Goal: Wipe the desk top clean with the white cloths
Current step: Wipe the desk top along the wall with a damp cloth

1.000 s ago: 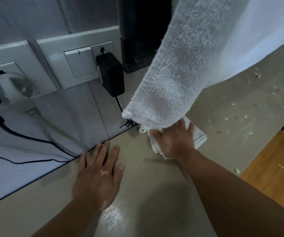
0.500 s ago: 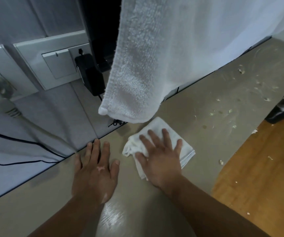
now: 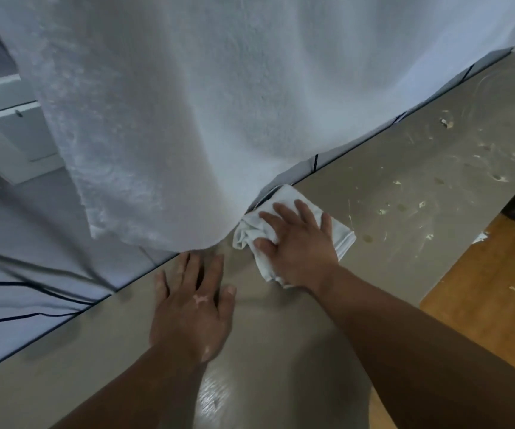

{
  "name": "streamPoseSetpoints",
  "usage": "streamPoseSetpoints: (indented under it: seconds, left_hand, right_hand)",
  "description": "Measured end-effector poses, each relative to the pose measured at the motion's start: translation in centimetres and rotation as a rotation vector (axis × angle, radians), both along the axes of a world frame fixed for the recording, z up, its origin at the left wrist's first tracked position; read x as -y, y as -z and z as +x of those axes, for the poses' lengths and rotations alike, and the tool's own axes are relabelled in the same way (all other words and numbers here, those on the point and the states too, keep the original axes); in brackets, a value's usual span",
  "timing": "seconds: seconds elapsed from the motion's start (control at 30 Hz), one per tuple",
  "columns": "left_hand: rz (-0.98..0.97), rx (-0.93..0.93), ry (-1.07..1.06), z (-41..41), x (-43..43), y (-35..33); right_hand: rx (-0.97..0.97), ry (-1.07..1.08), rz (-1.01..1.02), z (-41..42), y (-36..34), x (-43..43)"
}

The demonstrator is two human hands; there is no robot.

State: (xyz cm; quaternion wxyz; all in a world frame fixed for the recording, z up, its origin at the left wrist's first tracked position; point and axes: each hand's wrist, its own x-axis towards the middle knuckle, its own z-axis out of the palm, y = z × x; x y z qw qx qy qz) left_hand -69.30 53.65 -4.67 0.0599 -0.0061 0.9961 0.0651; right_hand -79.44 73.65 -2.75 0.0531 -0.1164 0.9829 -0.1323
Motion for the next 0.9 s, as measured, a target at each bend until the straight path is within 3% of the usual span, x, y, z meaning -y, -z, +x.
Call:
streamPoseSetpoints:
  seconds: [0.13,0.43,0.7,0.9]
  left_hand:
    - [0.004,-0.009,0.1,-1.3,-2.6,-0.1]
    - [-0.013,0.066,0.013,-2.9,-4.9,-0.2]
    - [-0.007,0.066,0.016,-3.5,-5.2,-0.5]
    - [-0.042,0.088,0.017,-3.5,-5.2,-0.8]
  right_hand:
    - [-0.015,0.08,0.019,-3.8,0.2,-3.3]
    - [-0.021,0.333,-0.007,-5.6,0.1,-6.0]
    - [-0.041,0.149,-0.031,4.5,0.7,-4.2]
    - [-0.207,0.011,-0.034,12.4,2.2,-6.6]
